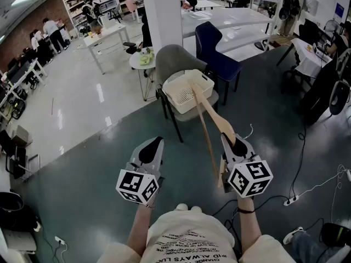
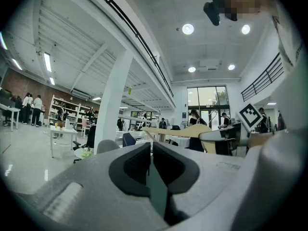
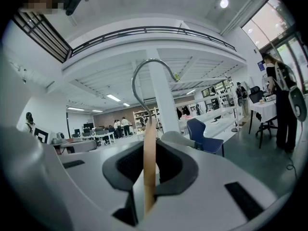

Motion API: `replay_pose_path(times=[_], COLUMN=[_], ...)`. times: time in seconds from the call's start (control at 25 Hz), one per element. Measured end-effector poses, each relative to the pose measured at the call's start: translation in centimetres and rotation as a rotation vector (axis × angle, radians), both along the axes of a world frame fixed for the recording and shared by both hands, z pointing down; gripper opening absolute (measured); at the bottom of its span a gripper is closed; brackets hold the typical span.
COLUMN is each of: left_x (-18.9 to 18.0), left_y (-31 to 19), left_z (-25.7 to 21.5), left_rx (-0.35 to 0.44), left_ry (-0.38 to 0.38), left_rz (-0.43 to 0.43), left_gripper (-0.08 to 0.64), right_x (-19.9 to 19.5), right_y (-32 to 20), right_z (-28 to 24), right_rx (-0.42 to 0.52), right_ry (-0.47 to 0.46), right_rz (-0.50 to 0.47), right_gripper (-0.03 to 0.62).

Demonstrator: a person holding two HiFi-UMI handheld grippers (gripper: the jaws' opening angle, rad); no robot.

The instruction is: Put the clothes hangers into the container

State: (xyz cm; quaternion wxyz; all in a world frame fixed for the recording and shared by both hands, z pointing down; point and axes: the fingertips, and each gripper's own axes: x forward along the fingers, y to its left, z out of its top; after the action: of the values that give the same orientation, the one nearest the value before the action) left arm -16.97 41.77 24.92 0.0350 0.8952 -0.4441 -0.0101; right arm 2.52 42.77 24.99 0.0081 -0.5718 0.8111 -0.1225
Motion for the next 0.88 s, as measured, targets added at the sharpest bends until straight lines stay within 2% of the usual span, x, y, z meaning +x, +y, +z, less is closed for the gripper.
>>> replay_pose_path(times=[0.52,0.88], left_x=[1.8,3.5], left_y=[0.8,2.0], left_z=[-0.3,-0.4], left_rx=[-0.012,0.023], left_ry=[-0.006,-0.007], left_rz=[0.014,0.007], left_gripper=[0.031,0.031], right_x=[2.3,3.9], right_y=[0.9,1.4], right_z=[0.2,0.5], right_rx=[-0.013,0.006], right_ry=[-0.005,-0.024], right_rz=[0.019,0.013], right_gripper=[0.054,0.054])
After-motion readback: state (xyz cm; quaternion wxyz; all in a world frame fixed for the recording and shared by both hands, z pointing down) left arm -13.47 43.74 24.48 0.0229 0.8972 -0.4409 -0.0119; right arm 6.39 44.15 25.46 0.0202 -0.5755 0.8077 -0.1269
